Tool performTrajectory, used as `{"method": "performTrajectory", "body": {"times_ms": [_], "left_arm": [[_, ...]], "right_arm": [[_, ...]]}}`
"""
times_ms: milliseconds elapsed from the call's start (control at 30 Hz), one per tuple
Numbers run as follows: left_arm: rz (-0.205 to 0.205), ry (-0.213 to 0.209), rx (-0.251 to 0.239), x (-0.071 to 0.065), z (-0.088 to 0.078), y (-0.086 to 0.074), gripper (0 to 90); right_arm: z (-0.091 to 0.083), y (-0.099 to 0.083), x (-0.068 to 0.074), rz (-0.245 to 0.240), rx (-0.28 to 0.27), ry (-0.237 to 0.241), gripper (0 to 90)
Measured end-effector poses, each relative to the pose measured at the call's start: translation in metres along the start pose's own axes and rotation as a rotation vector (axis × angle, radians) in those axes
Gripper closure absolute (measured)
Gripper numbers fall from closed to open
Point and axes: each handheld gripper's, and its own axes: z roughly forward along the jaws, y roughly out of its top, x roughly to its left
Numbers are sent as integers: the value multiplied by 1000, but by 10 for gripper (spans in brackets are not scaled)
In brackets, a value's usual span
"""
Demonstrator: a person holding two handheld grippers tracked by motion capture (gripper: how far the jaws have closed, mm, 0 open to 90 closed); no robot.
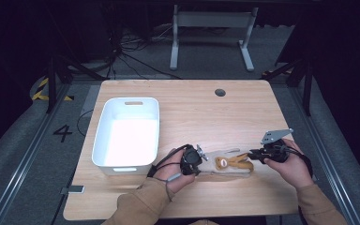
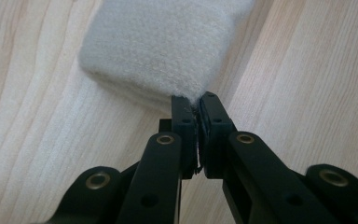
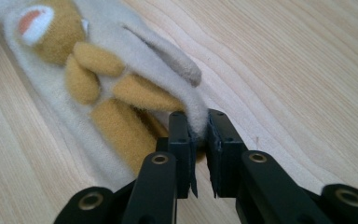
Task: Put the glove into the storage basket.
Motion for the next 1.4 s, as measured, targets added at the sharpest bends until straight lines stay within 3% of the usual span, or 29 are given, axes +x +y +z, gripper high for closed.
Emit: {"method": "performTrajectory", "body": {"times_ms": [200, 433, 633, 700, 767, 933, 1100, 1267, 1400], "left_arm": [[-10, -13, 25, 0, 5, -1, 868], [-13, -30, 43, 1, 7, -2, 861], [-32, -44, 44, 2, 4, -2, 834], [-33, -44, 42, 3, 3, -2, 816], [-35, -43, 41, 3, 2, -2, 815], [-38, -41, 37, 3, 0, -3, 803], [-46, -50, 38, 5, -5, -4, 762], [-49, -64, 29, 7, -15, -4, 687], [-46, -69, -10, 8, -23, -1, 629]], "right_arm": [[2, -2, -1, 3, 15, 14, 761], [-8, -3, -5, -16, 15, -22, 710], [-9, -1, -4, -27, 6, -34, 755], [-8, 0, -1, -28, -8, -34, 806], [-1, 4, 6, -44, -40, 0, 861], [10, 7, 10, -73, -39, 5, 877], [21, 1, 5, -65, -8, -33, 884], [20, -1, 4, -52, -1, -28, 874], [9, -1, 3, -31, -31, -30, 859]]}}
